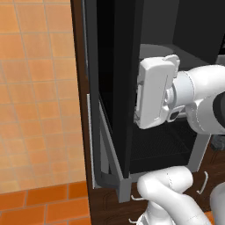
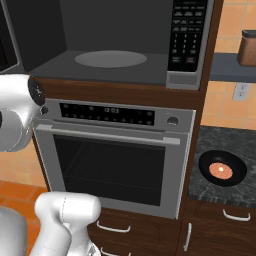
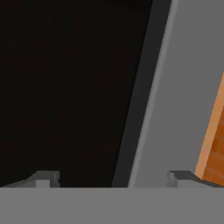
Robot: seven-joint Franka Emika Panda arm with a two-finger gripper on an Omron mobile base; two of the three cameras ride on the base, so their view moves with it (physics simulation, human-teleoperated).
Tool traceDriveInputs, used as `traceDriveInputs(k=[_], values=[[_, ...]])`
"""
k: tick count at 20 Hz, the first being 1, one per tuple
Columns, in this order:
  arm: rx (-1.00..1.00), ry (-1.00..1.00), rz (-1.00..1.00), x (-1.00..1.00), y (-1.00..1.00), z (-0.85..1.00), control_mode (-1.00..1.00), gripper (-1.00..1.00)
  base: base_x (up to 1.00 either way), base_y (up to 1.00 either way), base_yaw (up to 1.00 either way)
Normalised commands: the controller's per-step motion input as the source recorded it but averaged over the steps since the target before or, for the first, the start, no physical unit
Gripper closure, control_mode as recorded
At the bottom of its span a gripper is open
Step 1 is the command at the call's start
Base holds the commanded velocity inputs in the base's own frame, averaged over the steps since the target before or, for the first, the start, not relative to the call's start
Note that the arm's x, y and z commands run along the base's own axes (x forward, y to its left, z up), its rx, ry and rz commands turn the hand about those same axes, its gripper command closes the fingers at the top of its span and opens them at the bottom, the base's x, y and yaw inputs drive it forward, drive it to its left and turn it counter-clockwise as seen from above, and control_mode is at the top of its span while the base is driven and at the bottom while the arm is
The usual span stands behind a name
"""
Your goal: Open the microwave, place the bowl with waffle inside the microwave, then close the microwave door and turn it on.
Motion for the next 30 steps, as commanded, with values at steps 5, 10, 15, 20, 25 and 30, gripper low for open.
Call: traceDriveInputs(k=[5,10,15,20,25,30], values=[[-0.09,-0.08,-0.21,-0.08,-1.00,-0.18,-1.00,-1.00,0.00,0.00,0.00],[-0.06,-0.07,-0.25,-0.26,-1.00,-0.02,-1.00,-1.00,0.00,0.00,0.00],[-0.19,-0.02,-0.36,-0.15,-1.00,-0.01,-1.00,-1.00,0.00,0.00,0.00],[-0.22,-0.01,-0.36,0.00,-0.96,0.00,-1.00,-1.00,0.00,0.00,0.00],[-0.20,-0.08,-0.38,0.00,-0.86,0.00,-1.00,-1.00,0.00,0.00,0.00],[-0.09,-0.15,-0.37,0.16,-0.66,0.03,-1.00,-1.00,0.00,0.00,0.00]])
